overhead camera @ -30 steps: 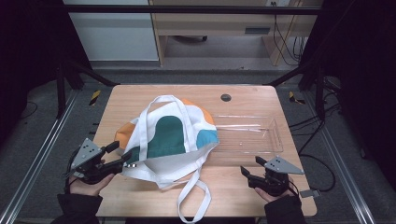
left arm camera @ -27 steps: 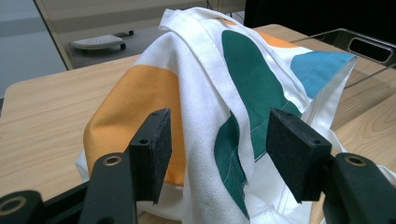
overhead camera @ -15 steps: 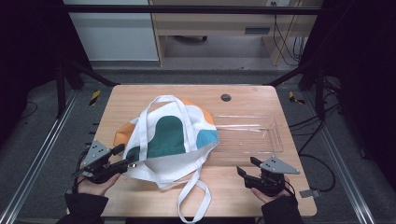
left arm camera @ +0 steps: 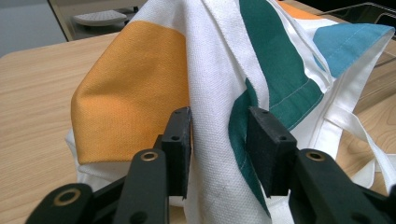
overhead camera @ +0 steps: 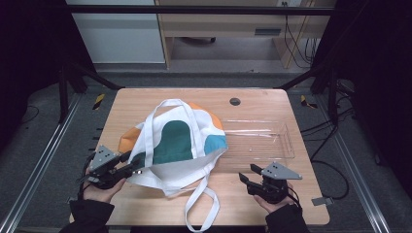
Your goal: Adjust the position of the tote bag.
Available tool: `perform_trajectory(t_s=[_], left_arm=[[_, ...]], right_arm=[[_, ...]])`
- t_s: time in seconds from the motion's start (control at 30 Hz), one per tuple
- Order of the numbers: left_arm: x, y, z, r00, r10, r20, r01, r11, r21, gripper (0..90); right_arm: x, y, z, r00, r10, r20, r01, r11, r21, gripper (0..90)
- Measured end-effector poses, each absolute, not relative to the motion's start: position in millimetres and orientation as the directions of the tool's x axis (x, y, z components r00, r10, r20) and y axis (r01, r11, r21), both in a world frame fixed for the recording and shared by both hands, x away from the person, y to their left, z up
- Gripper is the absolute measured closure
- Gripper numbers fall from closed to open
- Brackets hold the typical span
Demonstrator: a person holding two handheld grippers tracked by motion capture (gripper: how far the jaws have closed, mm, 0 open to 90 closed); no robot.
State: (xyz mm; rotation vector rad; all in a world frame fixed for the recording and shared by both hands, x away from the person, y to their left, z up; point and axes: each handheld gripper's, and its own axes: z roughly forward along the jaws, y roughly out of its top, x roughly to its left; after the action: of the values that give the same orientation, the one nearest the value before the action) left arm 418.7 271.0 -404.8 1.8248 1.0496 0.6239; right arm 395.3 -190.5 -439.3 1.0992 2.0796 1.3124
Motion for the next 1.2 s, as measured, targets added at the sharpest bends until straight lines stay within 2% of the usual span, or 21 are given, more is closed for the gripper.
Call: perform_trajectory(t_s=[0.23, 0.63, 0.73, 0.9, 1.07, 1.2], left_arm=[[422.1, 268.8, -405.8, 0.502, 0.864, -0.017, 0.405, -0.218, 0.888, 69.6], [424.7, 266.5, -401.4, 0.493, 0.870, -0.009, 0.418, -0.228, 0.879, 78.7], [424.7, 265.7, -400.6, 0.489, 0.872, -0.011, 0.417, -0.223, 0.881, 80.4], [425.3, 266.5, -402.5, 0.487, 0.873, -0.017, 0.414, -0.214, 0.885, 81.7], [425.2, 266.5, -403.7, 0.488, 0.873, -0.015, 0.407, -0.213, 0.888, 82.2], [425.1, 267.2, -403.8, 0.490, 0.872, -0.019, 0.405, -0.208, 0.890, 82.3]], right_arm=[[396.3, -180.5, -435.6, -0.602, 0.797, 0.055, 0.385, 0.230, 0.894, 57.6], [402.3, -157.3, -424.2, -0.638, 0.768, 0.056, 0.361, 0.234, 0.903, 67.6], [403.9, -154.1, -423.5, -0.640, 0.766, 0.057, 0.358, 0.232, 0.905, 69.6], [409.2, -139.6, -421.7, -0.661, 0.748, 0.056, 0.349, 0.242, 0.905, 80.9], [413.8, -121.6, -424.1, -0.688, 0.724, 0.055, 0.345, 0.259, 0.902, 88.0], [417.3, -107.9, -426.6, -0.702, 0.711, 0.051, 0.343, 0.274, 0.898, 90.0]])
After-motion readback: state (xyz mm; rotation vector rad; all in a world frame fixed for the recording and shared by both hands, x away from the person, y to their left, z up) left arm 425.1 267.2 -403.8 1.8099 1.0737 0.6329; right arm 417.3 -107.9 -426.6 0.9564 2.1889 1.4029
